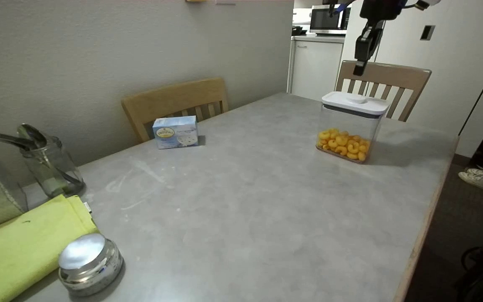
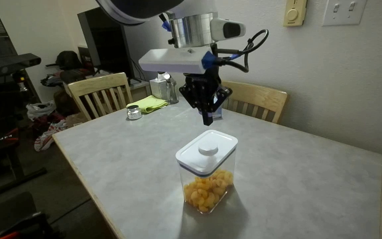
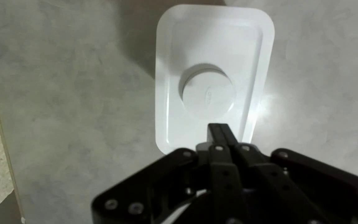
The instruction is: Take the lid off of the container
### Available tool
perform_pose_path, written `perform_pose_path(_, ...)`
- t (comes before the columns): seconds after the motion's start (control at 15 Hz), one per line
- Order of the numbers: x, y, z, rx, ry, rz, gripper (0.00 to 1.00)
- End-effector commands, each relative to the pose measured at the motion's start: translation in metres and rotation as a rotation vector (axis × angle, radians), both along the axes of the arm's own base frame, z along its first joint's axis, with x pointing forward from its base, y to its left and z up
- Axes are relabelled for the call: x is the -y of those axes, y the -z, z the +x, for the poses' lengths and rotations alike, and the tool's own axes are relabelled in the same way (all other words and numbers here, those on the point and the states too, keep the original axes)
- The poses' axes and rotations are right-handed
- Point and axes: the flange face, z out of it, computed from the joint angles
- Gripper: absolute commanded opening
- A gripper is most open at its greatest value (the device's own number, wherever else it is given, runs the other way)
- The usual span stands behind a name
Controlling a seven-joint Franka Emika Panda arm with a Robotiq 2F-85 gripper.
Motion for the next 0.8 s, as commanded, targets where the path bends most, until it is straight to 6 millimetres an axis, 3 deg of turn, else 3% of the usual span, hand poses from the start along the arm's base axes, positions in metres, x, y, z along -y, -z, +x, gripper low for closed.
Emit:
perform_pose_path(0.0, 0.003, 0.003, -0.004, -0.010, -0.005, -0.001, 0.00)
perform_pose_path(0.13, 0.006, 0.012, -0.004, -0.022, 0.000, 0.005, 0.00)
perform_pose_path(0.2, 0.006, 0.016, -0.005, -0.027, 0.001, 0.007, 0.26)
perform_pose_path(0.33, 0.007, 0.024, -0.005, -0.042, 0.005, 0.007, 0.33)
perform_pose_path(0.73, 0.011, 0.043, -0.003, -0.067, 0.003, 0.017, 0.75)
